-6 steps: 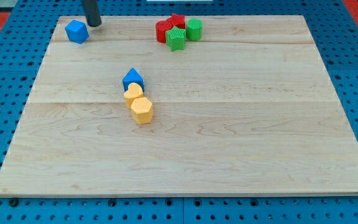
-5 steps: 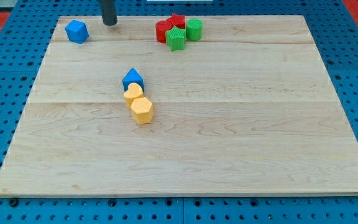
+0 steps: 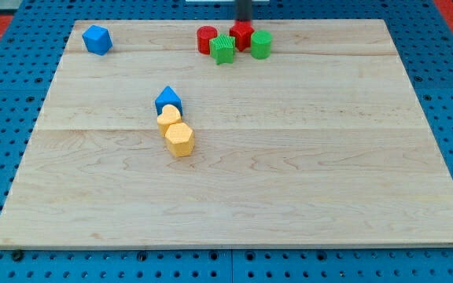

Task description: Move the blue triangle into the red circle

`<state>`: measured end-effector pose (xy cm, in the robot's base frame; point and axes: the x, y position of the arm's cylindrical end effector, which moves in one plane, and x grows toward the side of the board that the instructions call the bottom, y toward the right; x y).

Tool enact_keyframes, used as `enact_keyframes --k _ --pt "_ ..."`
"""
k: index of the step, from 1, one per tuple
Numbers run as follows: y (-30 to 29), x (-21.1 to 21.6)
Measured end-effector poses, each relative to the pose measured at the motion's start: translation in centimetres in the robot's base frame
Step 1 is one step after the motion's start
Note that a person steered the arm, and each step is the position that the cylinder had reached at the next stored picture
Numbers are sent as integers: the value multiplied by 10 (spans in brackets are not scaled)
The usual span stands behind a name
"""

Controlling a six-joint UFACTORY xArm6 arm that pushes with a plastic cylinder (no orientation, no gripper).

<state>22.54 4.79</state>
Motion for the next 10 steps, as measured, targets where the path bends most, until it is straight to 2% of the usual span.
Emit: enact_keyframes --k 1,2,4,5,6,7,8,9,10 --pt "0 67" --pt "15 75" --pt "3 167" --pt "-68 213" --pt "-139 204" --pt "-186 175" --pt "-155 157" --pt "-146 167" --pt "-106 161"
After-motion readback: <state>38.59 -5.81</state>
